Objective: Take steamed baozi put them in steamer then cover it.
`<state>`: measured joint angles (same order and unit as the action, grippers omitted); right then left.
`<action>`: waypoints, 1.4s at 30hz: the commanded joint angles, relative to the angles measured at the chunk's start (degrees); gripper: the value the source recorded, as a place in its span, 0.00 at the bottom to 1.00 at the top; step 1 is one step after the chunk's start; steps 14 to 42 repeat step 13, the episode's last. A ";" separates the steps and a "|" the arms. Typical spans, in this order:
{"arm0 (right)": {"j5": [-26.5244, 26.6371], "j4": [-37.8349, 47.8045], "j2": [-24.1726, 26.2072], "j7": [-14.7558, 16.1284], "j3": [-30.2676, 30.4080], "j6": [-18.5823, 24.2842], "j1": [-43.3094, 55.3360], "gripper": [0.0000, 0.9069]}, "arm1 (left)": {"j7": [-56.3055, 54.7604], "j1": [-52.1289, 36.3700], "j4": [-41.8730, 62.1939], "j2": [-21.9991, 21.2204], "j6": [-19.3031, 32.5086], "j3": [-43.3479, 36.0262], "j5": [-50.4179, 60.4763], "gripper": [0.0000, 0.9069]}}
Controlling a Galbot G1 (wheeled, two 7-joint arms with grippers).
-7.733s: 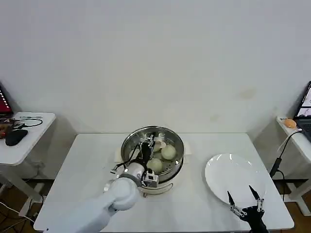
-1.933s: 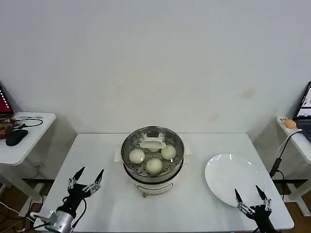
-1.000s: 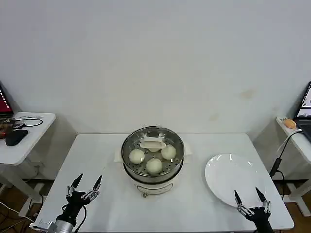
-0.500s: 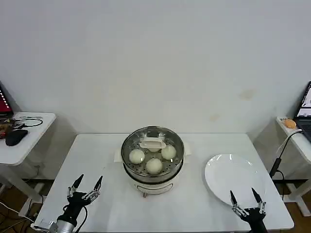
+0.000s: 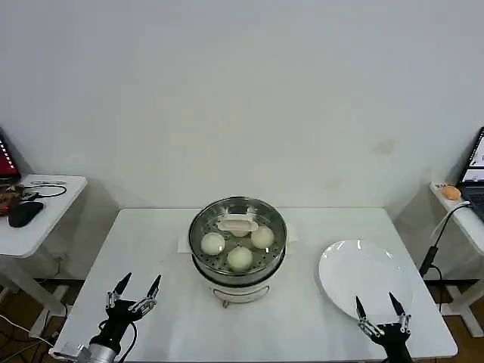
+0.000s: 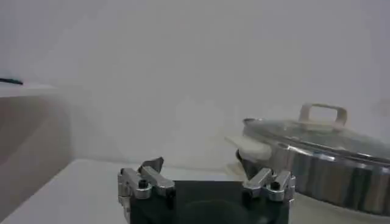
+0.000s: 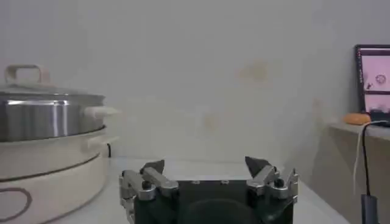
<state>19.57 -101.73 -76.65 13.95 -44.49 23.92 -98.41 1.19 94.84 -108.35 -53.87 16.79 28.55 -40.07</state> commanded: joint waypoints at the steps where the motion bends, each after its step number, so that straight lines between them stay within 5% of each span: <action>1: -0.36 0.16 -0.02 -0.17 -0.04 0.09 0.02 1.00 | -0.05 -0.02 0.15 0.21 -0.22 -0.12 -0.34 1.00; 42: -0.21 -0.20 -0.01 -0.02 -0.19 0.14 -0.18 1.00 | 0.01 -0.03 -0.11 0.08 -0.58 -0.73 -0.50 1.00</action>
